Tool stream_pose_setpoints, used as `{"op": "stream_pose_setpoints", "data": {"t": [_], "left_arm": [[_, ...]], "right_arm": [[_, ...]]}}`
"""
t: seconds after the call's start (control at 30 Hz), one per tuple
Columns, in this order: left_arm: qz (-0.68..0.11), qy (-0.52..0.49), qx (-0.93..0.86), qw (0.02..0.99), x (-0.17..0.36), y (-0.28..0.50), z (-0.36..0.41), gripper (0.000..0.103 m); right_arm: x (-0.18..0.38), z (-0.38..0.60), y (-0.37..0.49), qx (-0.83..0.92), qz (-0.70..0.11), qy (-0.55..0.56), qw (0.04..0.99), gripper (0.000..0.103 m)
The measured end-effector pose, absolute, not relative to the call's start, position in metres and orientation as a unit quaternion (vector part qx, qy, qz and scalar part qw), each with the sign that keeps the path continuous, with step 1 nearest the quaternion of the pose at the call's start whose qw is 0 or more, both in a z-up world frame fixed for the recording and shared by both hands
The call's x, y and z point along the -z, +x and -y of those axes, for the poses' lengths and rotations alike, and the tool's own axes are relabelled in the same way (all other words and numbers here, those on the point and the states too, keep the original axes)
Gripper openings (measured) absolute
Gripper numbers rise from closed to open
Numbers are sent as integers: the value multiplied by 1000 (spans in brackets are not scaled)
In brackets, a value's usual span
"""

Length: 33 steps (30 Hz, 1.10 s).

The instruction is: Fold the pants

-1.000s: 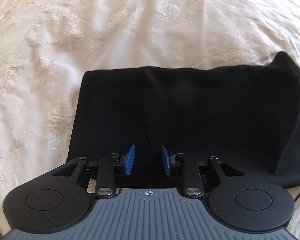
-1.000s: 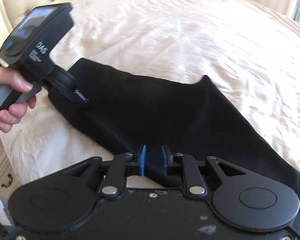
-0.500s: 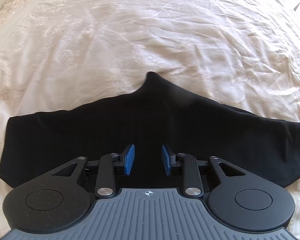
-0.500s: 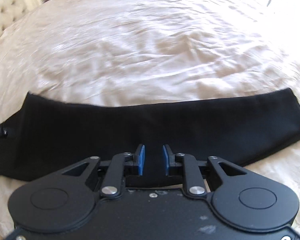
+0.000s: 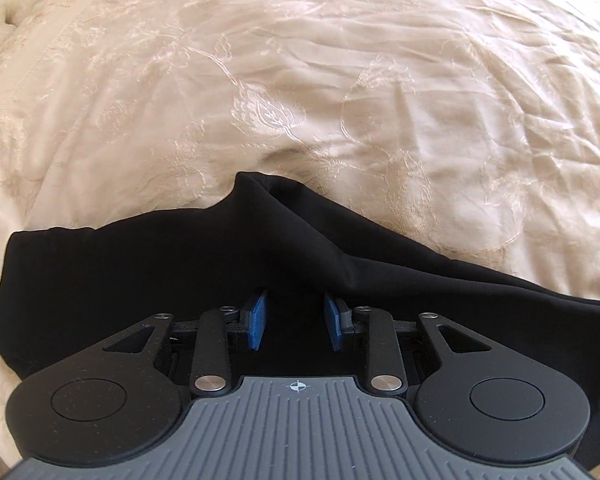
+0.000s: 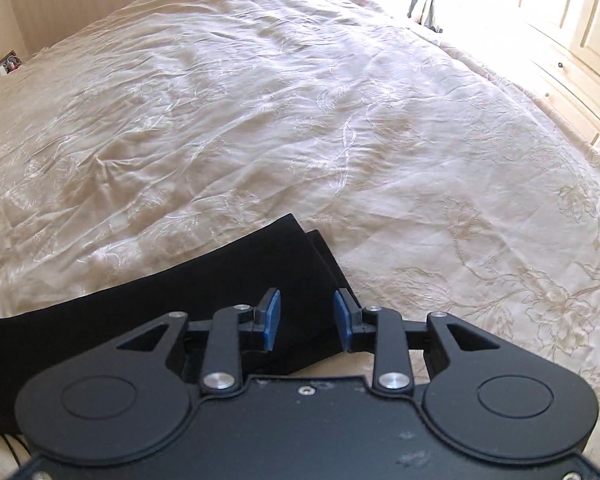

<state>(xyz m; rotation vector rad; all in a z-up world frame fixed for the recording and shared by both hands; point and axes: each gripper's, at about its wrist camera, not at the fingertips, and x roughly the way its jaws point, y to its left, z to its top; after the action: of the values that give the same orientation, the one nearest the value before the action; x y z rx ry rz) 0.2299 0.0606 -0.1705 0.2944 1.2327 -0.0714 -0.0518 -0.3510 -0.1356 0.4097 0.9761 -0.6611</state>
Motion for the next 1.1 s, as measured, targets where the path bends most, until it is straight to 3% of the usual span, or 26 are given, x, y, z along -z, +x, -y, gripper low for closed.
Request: {"op": "stream_pose_setpoints", "data": {"t": [0.47,0.5,0.53,0.8,0.9,1.0,1.03,1.1], "left_arm": [[-532,201,125,813,127,133,13,31],[-535,200,130,810,126,129,18,31],[-539,198,136,807,126,126,25,31],[-545,197,187,793,123,107,79,31],[-544,205,211,786,124,101,99,31],[-538,212,233,782,124,94,115,31],[-538,214,239,779,124,92,120,31],[-540,217,252,773,126,88,128,31]], "right_arm": [[159,380,-52,253,-478,192,819,32],[158,378,-51,247,-479,187,821,26],[156,375,-51,239,-480,176,826,2],[150,371,-68,232,-500,151,821,3],[161,382,-75,237,-504,180,811,4],[156,386,-77,235,-485,192,820,11],[153,389,-79,235,-473,202,825,25],[149,396,-80,232,-457,223,829,40]]}}
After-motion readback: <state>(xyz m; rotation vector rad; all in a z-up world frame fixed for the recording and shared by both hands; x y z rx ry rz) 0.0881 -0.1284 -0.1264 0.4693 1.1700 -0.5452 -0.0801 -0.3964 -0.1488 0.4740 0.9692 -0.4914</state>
